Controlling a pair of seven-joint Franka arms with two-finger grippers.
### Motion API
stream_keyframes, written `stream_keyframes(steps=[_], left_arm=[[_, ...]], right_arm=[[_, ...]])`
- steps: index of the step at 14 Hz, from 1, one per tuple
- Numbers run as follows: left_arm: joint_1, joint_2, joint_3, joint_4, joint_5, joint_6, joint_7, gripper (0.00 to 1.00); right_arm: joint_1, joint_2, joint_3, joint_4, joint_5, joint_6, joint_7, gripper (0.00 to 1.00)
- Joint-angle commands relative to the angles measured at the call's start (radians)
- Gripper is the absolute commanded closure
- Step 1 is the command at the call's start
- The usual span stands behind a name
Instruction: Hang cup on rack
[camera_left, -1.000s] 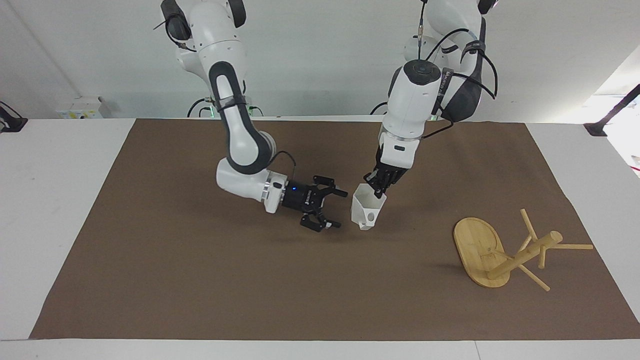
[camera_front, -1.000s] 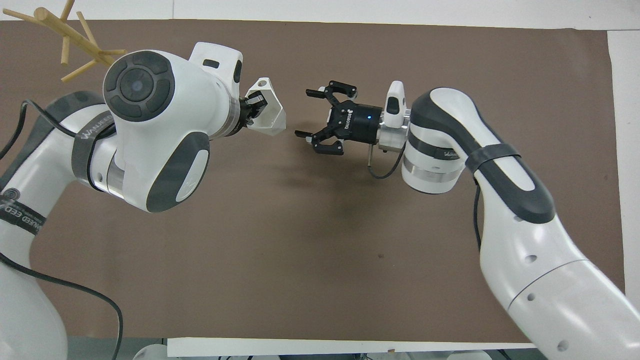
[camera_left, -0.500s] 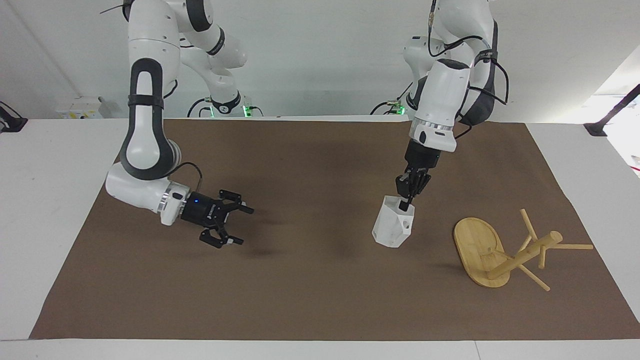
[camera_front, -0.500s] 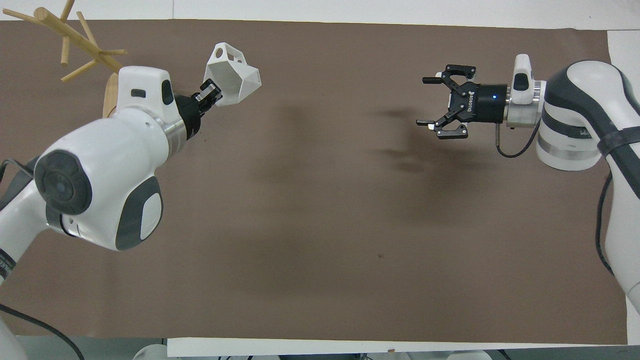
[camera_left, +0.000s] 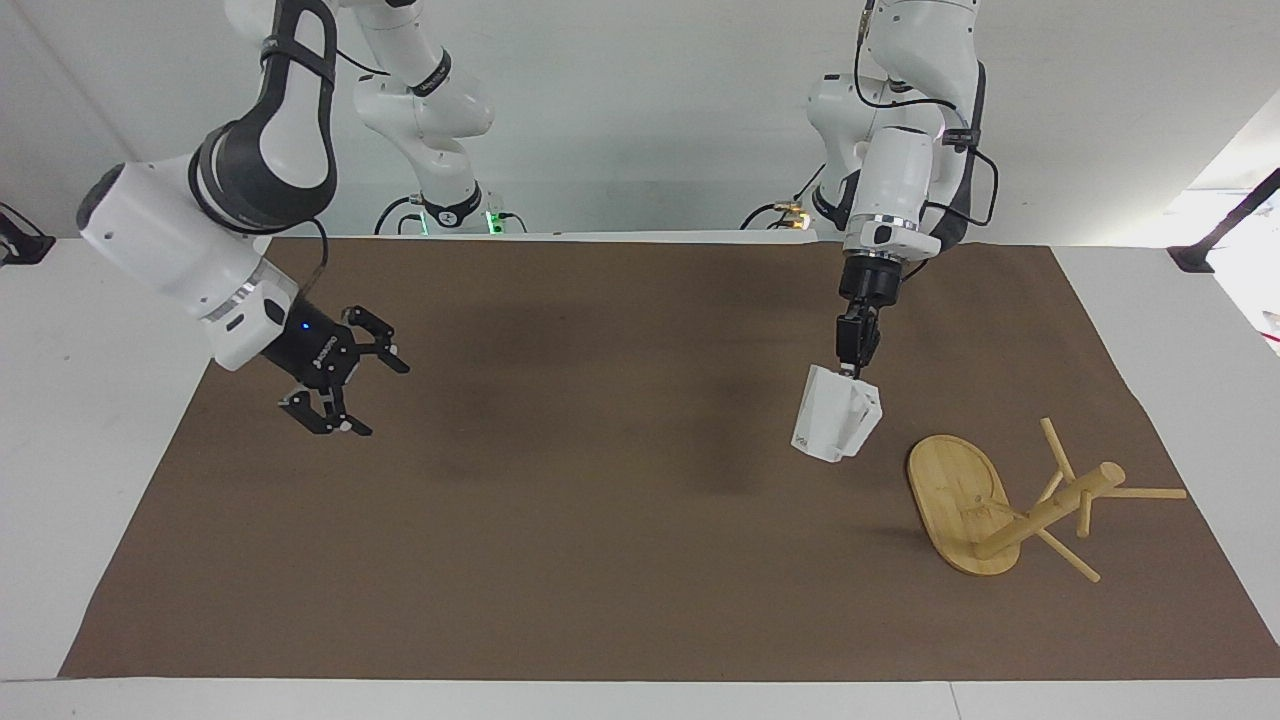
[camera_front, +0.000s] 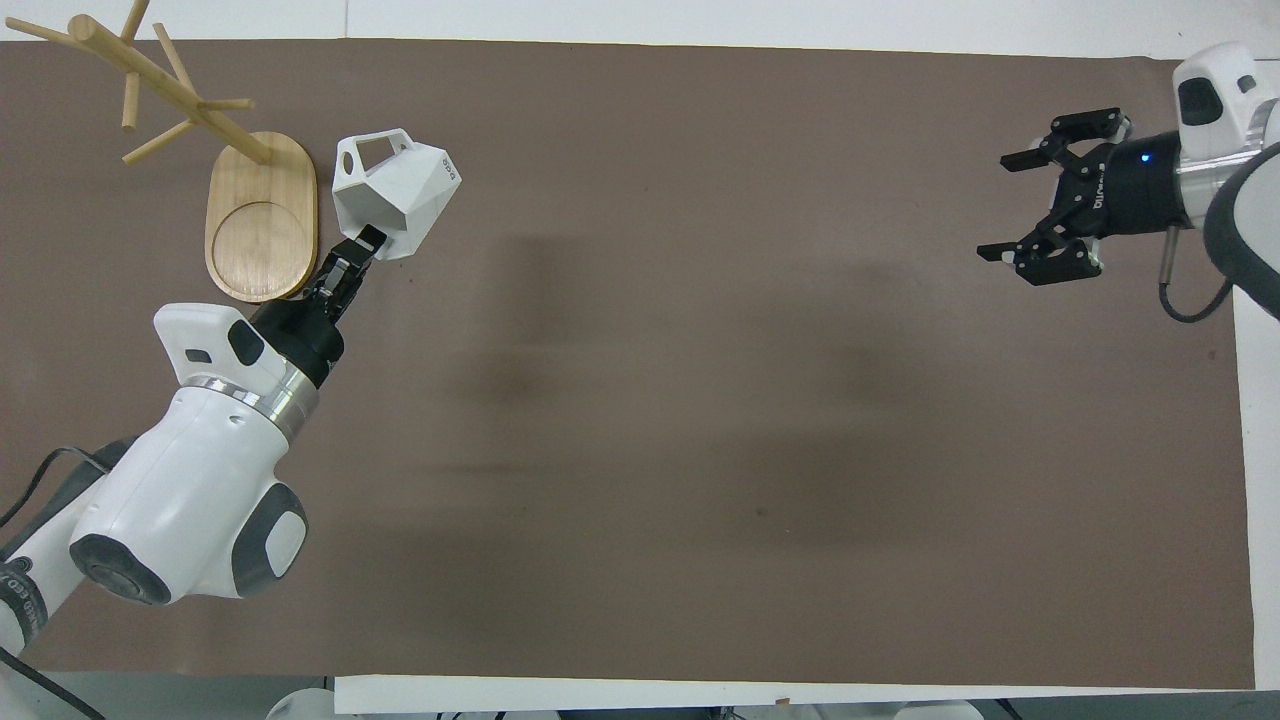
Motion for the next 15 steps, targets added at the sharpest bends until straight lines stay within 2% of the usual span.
stream_keyframes(steps=[1, 4, 7, 9, 10, 11, 13, 15], left_arm=[[0.053, 0.014, -0.01, 0.012, 0.016, 0.017, -0.023, 1.0], [0.108, 0.089, -0.01, 0.078, 0.024, 0.013, -0.025, 1.0], [0.157, 0.16, -0.01, 0.138, 0.061, 0.013, -0.025, 1.0], [0.177, 0.175, -0.01, 0.159, 0.07, 0.011, -0.025, 1.0], [0.185, 0.186, -0.01, 0.164, 0.122, 0.011, -0.025, 1.0], [0.223, 0.198, -0.01, 0.166, 0.183, 0.011, -0.025, 1.0], [0.251, 0.205, -0.012, 0.188, 0.24, 0.01, -0.026, 1.0], [0.258, 0.232, -0.01, 0.21, 0.258, 0.01, -0.026, 1.0]], right_arm=[[-0.021, -0.001, -0.005, 0.121, -0.177, -0.163, 0.194, 0.01], [-0.014, -0.007, -0.002, 0.278, -0.362, -0.376, 0.531, 0.01], [-0.018, -0.031, 0.001, 0.367, -0.396, -0.573, 0.838, 0.01], [0.002, -0.08, -0.013, 0.348, -0.408, -0.589, 1.003, 0.01], [0.073, -0.129, -0.045, 0.294, -0.457, -0.592, 1.089, 0.01], [0.098, -0.155, -0.059, 0.282, -0.482, -0.609, 1.184, 0.01], [0.112, -0.159, -0.068, 0.281, -0.482, -0.635, 1.311, 0.01], [0.124, -0.153, -0.075, 0.289, -0.508, -0.63, 1.319, 0.01]])
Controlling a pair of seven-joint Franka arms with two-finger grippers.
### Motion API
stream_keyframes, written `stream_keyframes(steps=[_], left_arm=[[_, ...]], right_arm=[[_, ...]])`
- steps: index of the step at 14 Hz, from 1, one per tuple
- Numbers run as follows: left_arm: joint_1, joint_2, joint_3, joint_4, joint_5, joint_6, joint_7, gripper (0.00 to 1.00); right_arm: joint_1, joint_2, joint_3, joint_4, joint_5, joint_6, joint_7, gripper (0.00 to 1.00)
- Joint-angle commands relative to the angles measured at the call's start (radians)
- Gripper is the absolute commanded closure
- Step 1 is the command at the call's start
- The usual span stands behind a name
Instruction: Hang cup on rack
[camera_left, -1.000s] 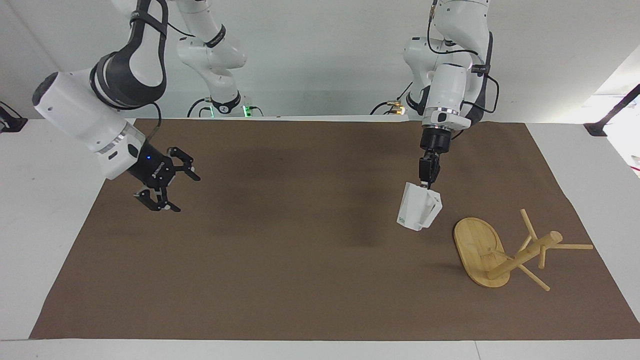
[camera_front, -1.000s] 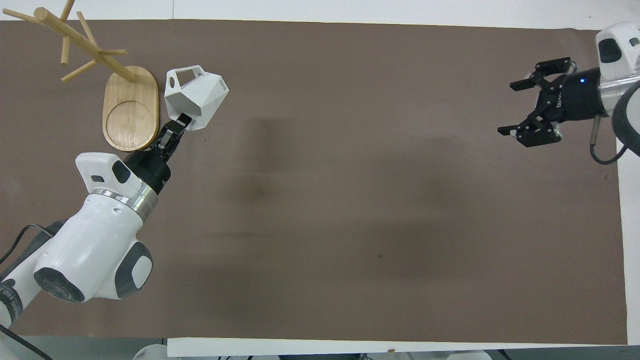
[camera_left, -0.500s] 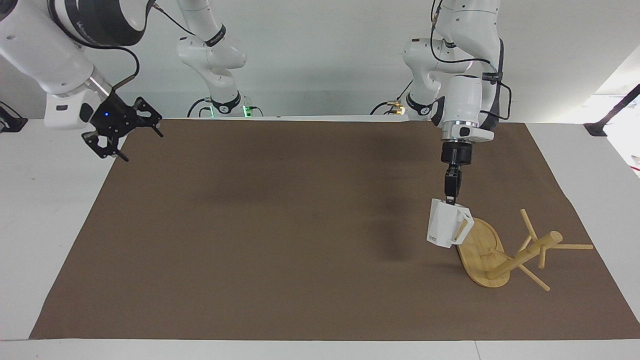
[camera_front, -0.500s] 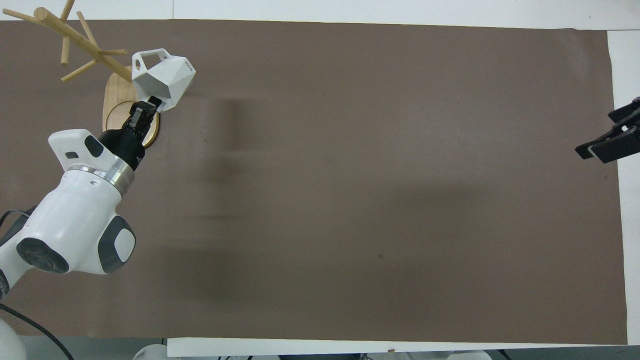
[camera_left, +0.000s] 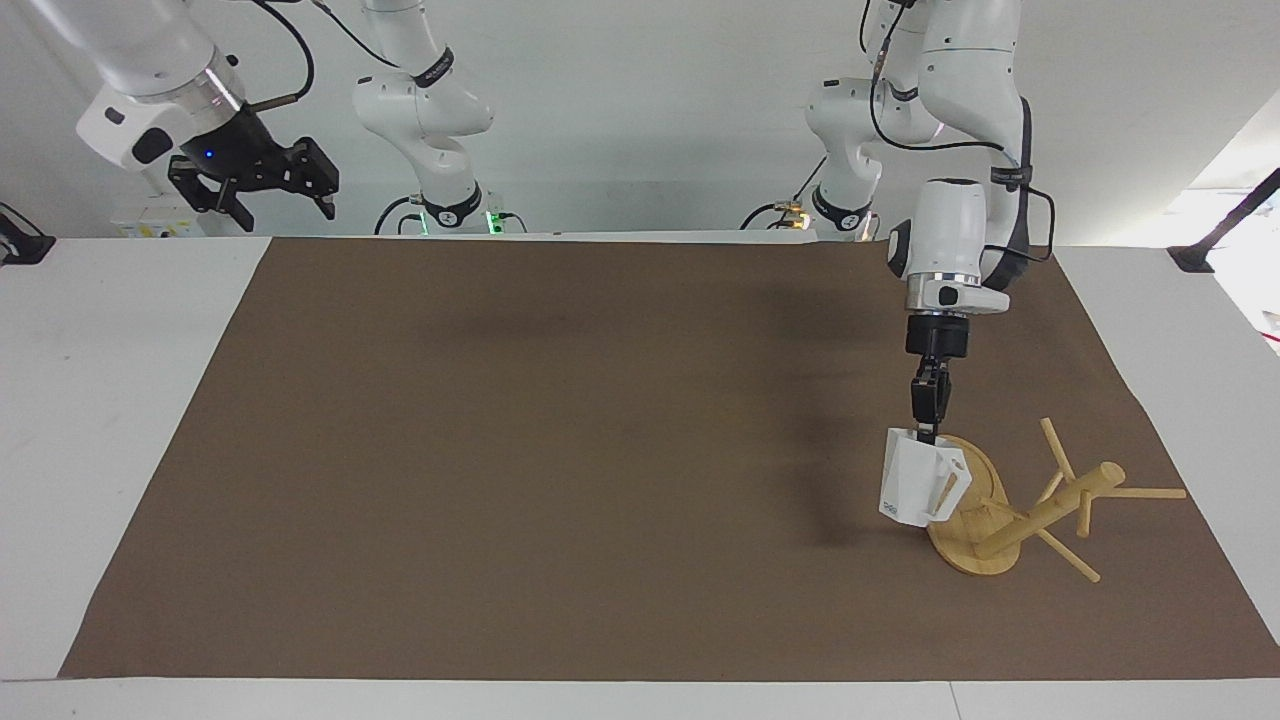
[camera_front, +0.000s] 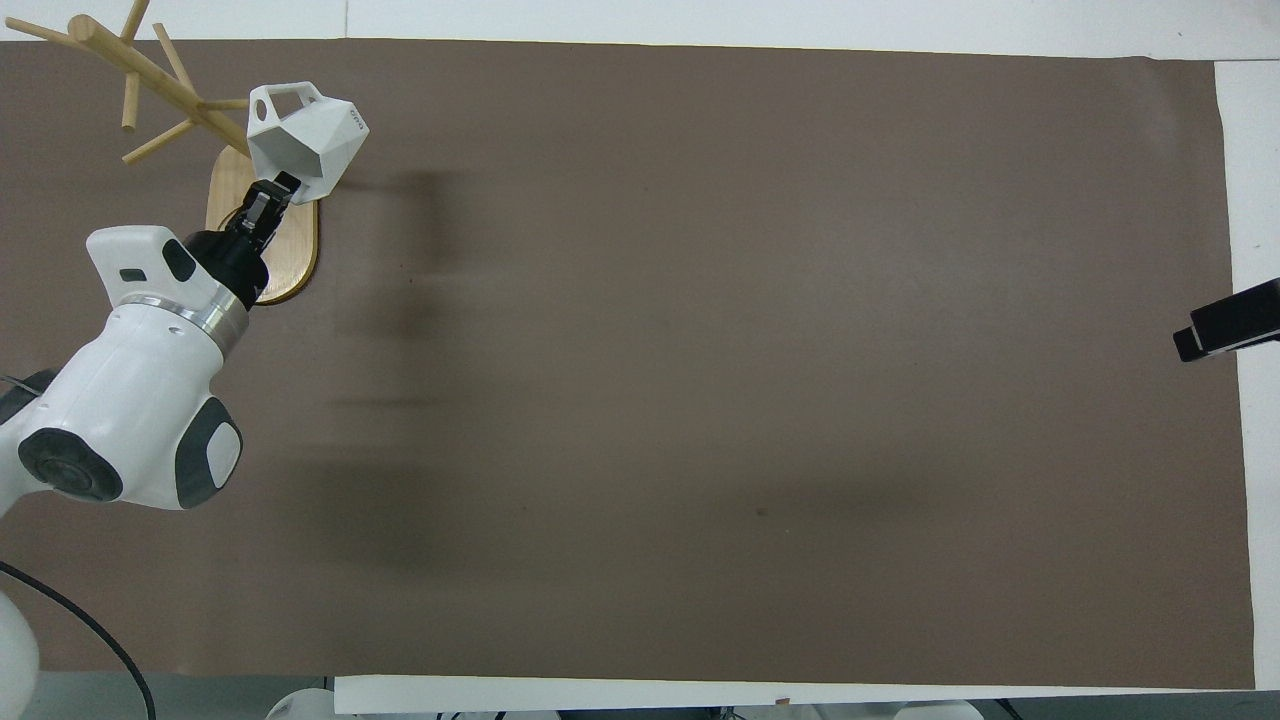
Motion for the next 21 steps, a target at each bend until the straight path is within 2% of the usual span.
stream_keyframes(steps=[1, 3, 11, 14, 15, 16, 17, 18, 21], left_arm=[[0.039, 0.04, -0.009, 0.048, 0.075, 0.01, -0.017, 1.0], [0.069, 0.064, -0.012, 0.065, 0.132, 0.01, -0.018, 1.0], [0.121, 0.086, -0.012, 0.073, 0.137, 0.008, -0.024, 1.0], [0.128, 0.123, -0.011, 0.09, 0.137, 0.008, -0.026, 1.0], [0.129, 0.123, -0.009, 0.093, 0.135, 0.005, -0.032, 0.87], [0.129, 0.123, -0.009, 0.1, 0.132, -0.019, -0.044, 0.52], [0.129, 0.121, -0.007, 0.114, 0.129, -0.062, -0.052, 0.24], [0.127, 0.117, -0.006, 0.122, 0.127, -0.111, -0.053, 0.0], [0.125, 0.046, -0.007, 0.123, 0.127, -0.243, -0.053, 0.0]], right_arm=[[0.008, -0.009, -0.017, -0.029, -0.038, 0.015, 0.033, 0.01], [-0.002, -0.003, -0.015, -0.032, -0.033, 0.015, 0.059, 0.01], [-0.032, -0.001, -0.02, -0.04, -0.036, -0.005, 0.062, 0.01], [-0.02, -0.003, -0.013, -0.04, -0.038, 0.006, 0.06, 0.01], [-0.02, -0.001, -0.012, -0.038, -0.038, 0.011, 0.06, 0.01], [-0.02, -0.003, -0.012, -0.041, -0.036, 0.008, 0.06, 0.01], [-0.02, -0.006, -0.012, -0.046, -0.036, 0.001, 0.059, 0.01], [-0.02, -0.009, -0.01, -0.047, -0.036, 0.001, 0.059, 0.01], [-0.028, -0.009, -0.012, -0.046, -0.023, 0.001, 0.054, 0.01]])
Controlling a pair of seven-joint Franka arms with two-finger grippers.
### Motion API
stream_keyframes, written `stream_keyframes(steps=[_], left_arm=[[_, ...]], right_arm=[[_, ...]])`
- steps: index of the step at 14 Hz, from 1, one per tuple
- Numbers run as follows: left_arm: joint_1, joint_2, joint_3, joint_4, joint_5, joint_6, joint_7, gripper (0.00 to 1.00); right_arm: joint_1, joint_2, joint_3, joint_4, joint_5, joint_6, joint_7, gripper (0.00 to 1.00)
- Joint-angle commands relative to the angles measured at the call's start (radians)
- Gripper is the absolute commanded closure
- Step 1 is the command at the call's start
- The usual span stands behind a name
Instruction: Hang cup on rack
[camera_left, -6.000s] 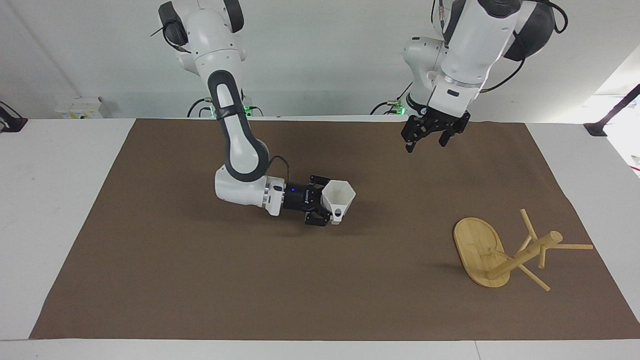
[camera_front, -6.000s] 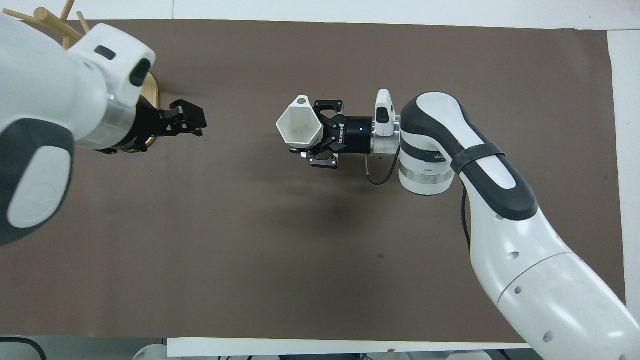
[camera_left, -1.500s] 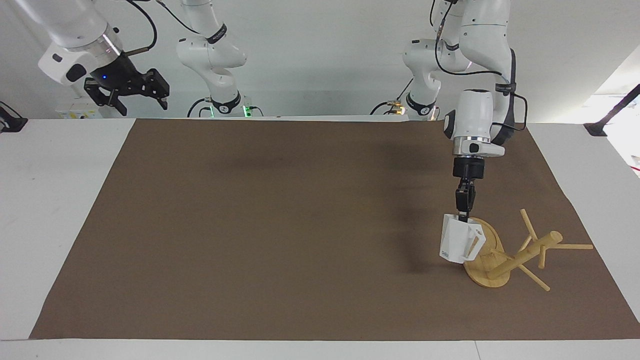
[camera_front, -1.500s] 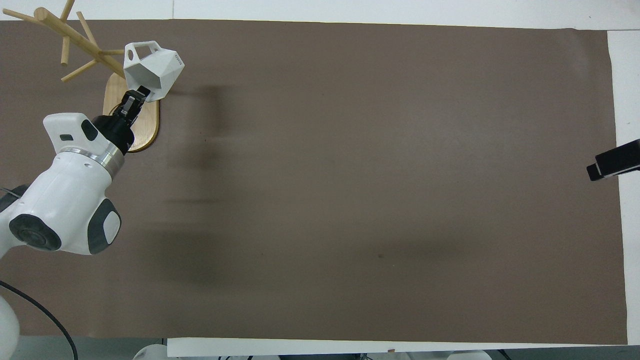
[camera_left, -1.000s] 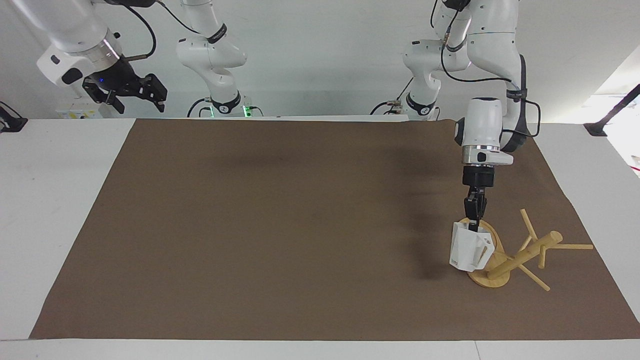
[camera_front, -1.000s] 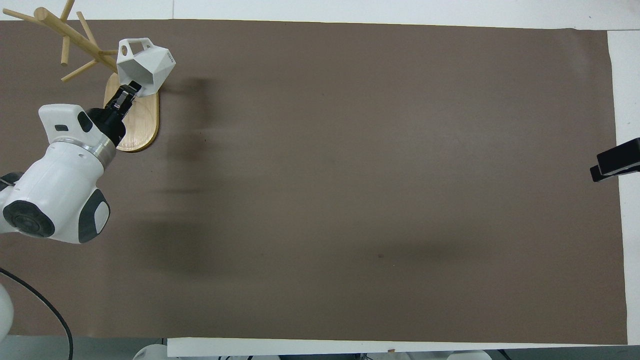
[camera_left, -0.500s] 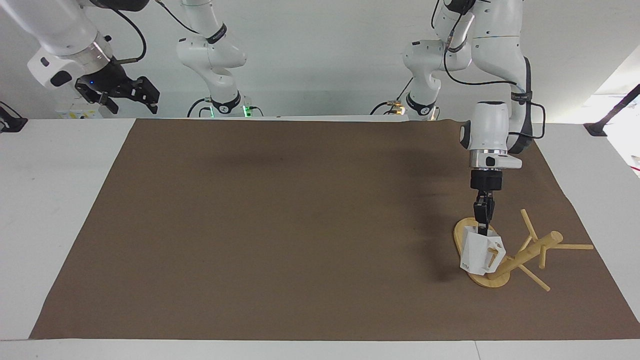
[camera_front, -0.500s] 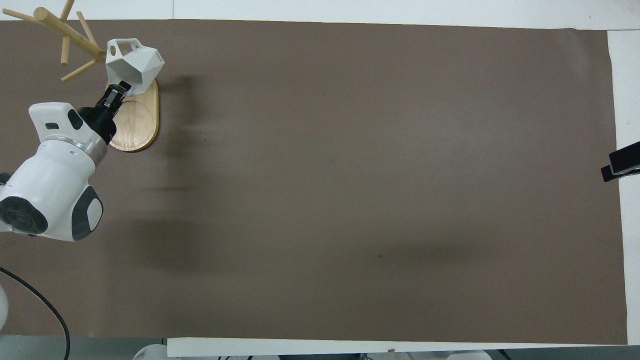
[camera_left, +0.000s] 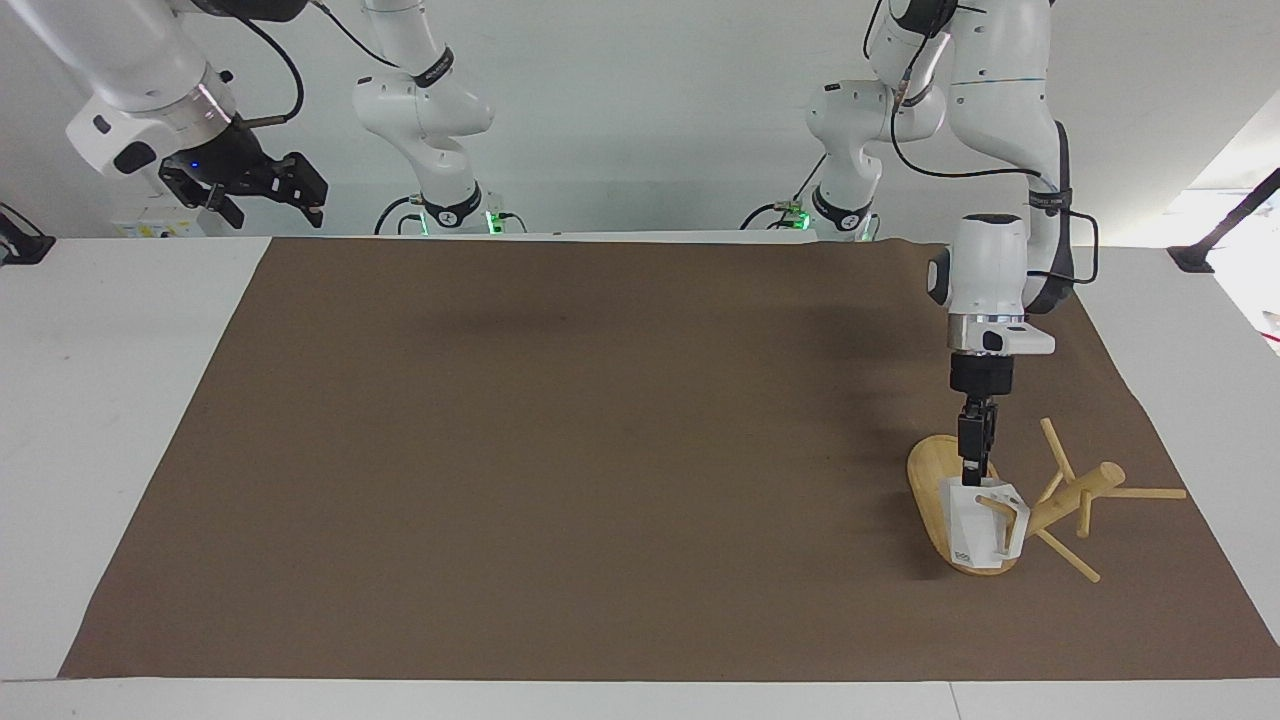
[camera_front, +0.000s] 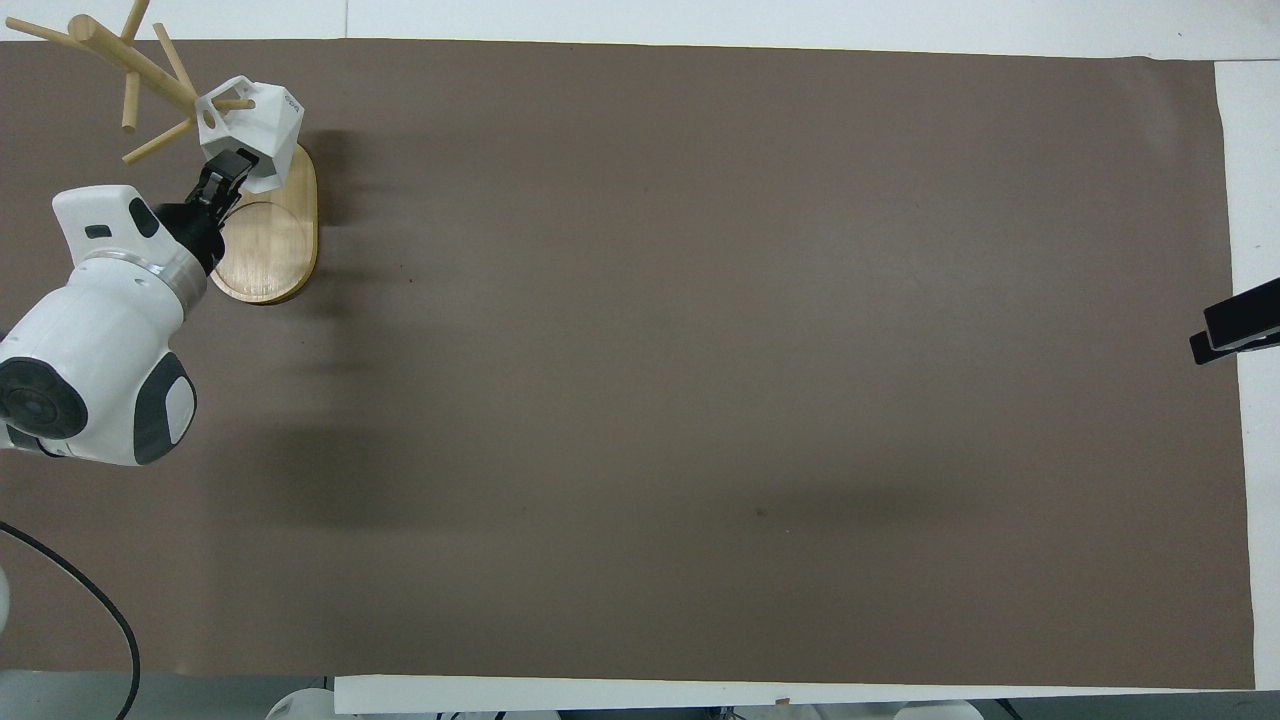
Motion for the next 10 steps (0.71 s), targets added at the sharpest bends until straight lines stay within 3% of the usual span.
stream_keyframes(steps=[1, 3, 6, 8, 10], left_arm=[[-0.001, -0.098, -0.008, 0.001, 0.021, -0.199, -0.027, 0.0], [-0.041, -0.182, -0.01, 0.005, 0.021, -0.44, -0.025, 0.0], [-0.081, -0.286, -0.014, 0.019, 0.022, -0.697, -0.008, 0.0], [-0.113, -0.323, -0.016, 0.094, 0.018, -0.913, 0.051, 0.0], [-0.138, -0.317, -0.021, 0.244, -0.019, -1.175, 0.189, 0.0]], right_arm=[[-0.01, -0.021, 0.008, -0.024, 0.0, 0.002, 0.005, 0.01], [-0.008, -0.021, 0.008, -0.024, 0.001, 0.002, 0.005, 0.01], [-0.008, -0.021, 0.008, -0.026, 0.0, 0.002, 0.005, 0.01], [-0.008, -0.021, 0.008, -0.024, 0.0, 0.002, 0.005, 0.01], [-0.008, -0.021, 0.008, -0.026, 0.001, 0.002, 0.005, 0.01]])
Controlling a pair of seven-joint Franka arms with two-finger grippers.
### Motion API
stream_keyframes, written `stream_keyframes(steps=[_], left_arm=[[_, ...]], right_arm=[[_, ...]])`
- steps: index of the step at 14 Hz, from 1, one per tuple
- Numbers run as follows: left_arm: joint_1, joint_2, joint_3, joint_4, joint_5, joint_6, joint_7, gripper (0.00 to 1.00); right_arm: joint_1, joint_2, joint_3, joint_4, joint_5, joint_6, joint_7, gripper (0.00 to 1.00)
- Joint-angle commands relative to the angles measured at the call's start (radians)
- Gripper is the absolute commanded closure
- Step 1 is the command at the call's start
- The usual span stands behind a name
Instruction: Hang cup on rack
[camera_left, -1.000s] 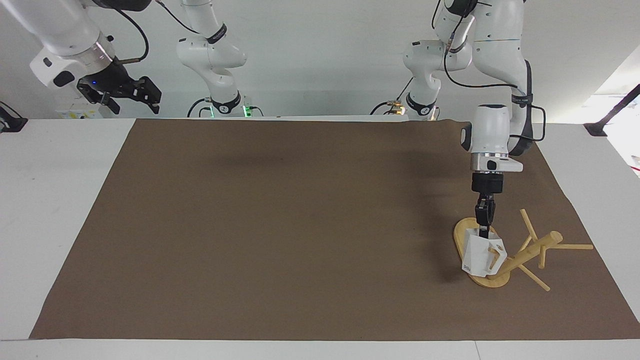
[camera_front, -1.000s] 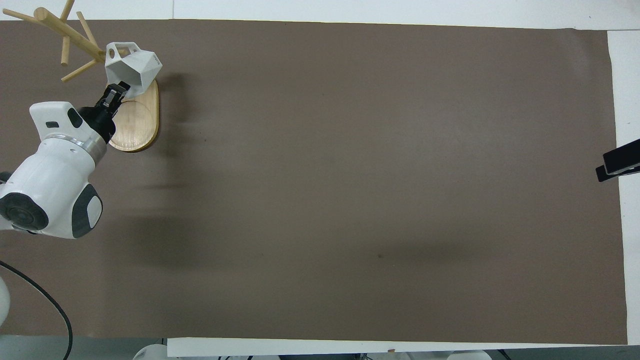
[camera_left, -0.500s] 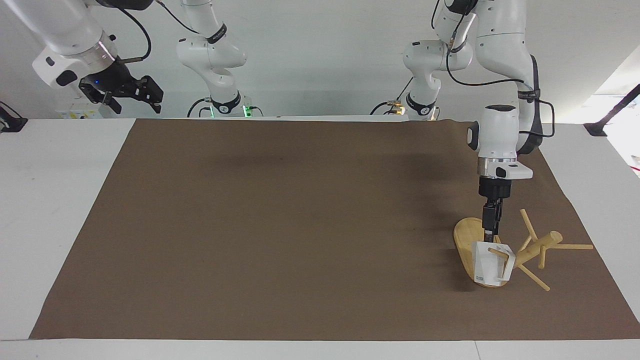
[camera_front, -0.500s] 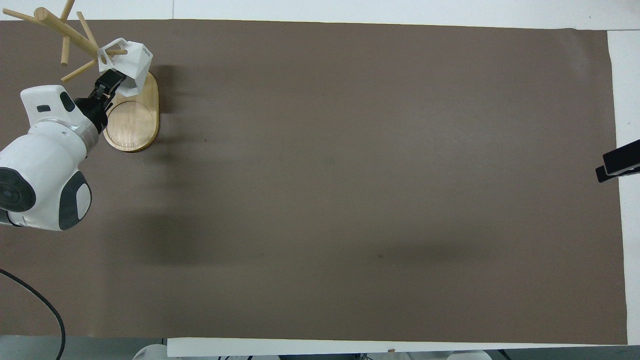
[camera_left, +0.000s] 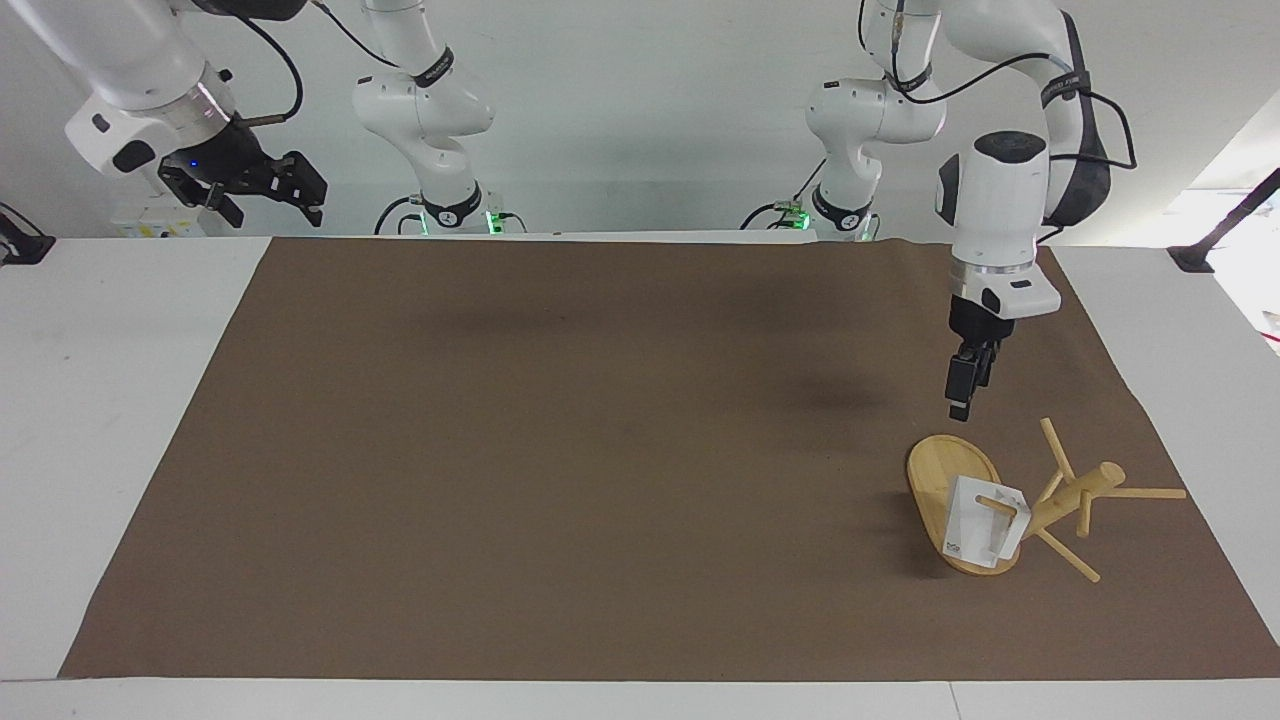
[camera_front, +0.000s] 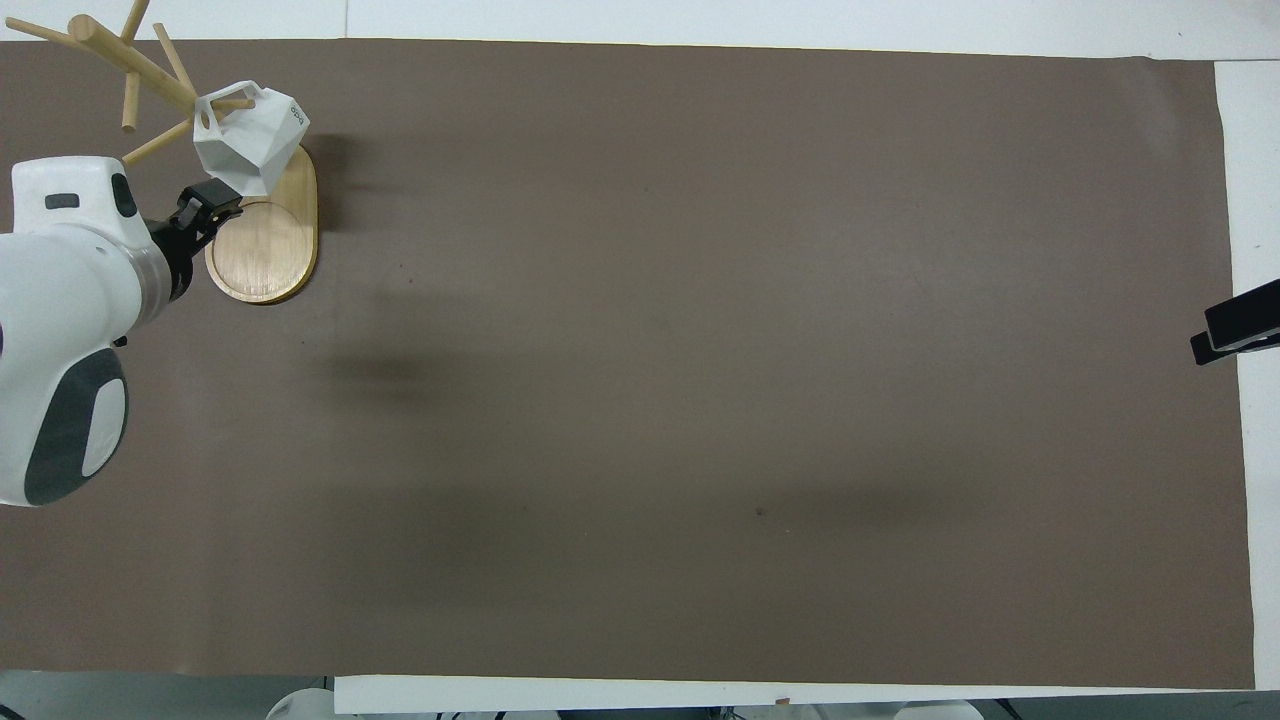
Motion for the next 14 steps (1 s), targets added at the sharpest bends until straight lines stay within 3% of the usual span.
stream_keyframes(steps=[1, 4, 8, 10, 14], left_arm=[[-0.029, 0.017, 0.009, 0.199, -0.072, -0.299, 0.216, 0.0], [0.019, 0.017, 0.019, 0.338, -0.182, -0.527, 0.602, 0.0], [0.136, 0.128, 0.019, 0.619, -0.292, -0.885, 1.098, 0.0], [0.139, 0.164, 0.017, 0.694, -0.292, -0.945, 1.184, 0.0], [0.125, 0.175, 0.008, 0.705, -0.278, -0.952, 1.197, 0.0]], right_arm=[[-0.009, -0.02, 0.008, -0.023, 0.0, 0.002, 0.005, 0.01], [-0.009, -0.02, 0.008, -0.023, 0.001, 0.002, 0.005, 0.01], [-0.009, -0.02, 0.008, -0.023, 0.0, 0.002, 0.005, 0.01], [-0.009, -0.02, 0.008, -0.023, 0.001, 0.002, 0.005, 0.01], [-0.009, -0.02, 0.008, -0.023, 0.001, 0.002, 0.005, 0.01]])
